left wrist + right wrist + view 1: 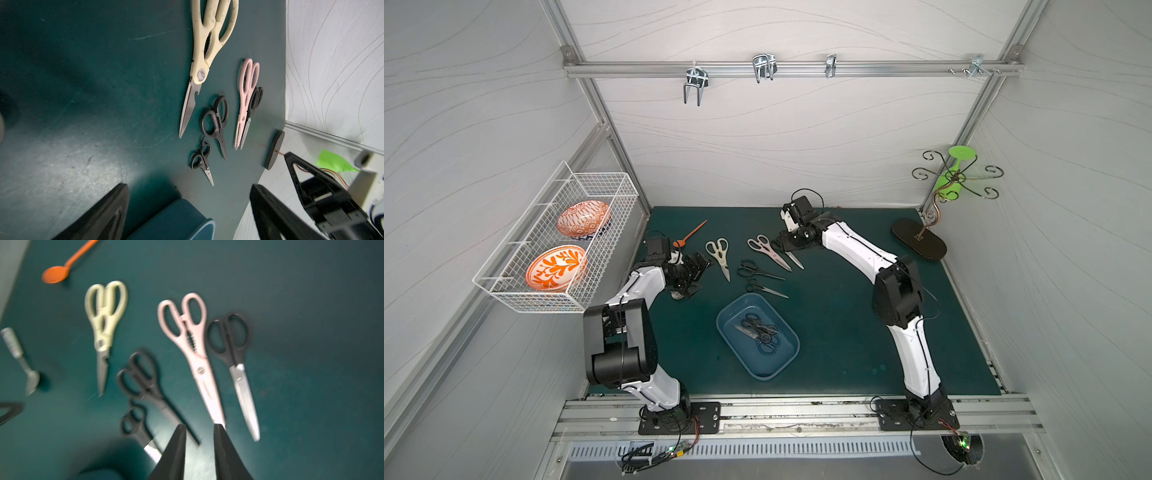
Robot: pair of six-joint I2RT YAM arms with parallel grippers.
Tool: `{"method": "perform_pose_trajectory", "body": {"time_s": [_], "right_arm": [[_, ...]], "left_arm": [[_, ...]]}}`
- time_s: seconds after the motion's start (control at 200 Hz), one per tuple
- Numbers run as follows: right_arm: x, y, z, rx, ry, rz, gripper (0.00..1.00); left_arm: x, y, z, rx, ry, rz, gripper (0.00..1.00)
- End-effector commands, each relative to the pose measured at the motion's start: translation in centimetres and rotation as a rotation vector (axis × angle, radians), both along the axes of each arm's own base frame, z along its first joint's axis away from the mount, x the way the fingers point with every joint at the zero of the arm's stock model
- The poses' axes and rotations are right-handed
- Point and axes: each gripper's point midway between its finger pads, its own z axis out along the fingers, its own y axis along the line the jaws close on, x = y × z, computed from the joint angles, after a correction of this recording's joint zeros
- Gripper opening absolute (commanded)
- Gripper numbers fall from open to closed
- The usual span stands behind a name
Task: Put the scissors into the storage box
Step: Pick up the scissors from the center of the board.
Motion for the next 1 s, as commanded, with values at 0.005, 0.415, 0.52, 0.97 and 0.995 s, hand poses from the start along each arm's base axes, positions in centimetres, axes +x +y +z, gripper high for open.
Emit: {"method": "perform_pose_trajectory", "body": {"time_s": [0.005, 0.415, 0.52, 0.97, 0.995], "right_arm": [[1.9, -0.7, -1.8, 0.022, 0.043, -0.029, 0.31], [3.5, -0.9, -7.2, 0.043, 0.13, 0.032, 0.38], [3.4, -0.9, -7.5, 0.042, 0.129, 0.037, 0.38], [7.6, -0.7, -7.3, 0.036, -0.004, -0.075, 0.41], [7.8, -0.8, -7.5, 0.034, -0.006, -0.085, 0.41]], "left_arm": [[0.7, 0.0, 0.6, -0.008, -0.036, -0.002, 0.95], [0.9, 0.0, 0.2, -0.019, -0.026, -0.002, 0.95], [0.9, 0.0, 0.1, -0.02, -0.023, -0.001, 0.95], [0.8, -0.4, -0.5, -0.012, -0.008, -0.018, 0.95], [0.8, -0.5, -0.5, -0.012, -0.008, -0.019, 0.95]]}}
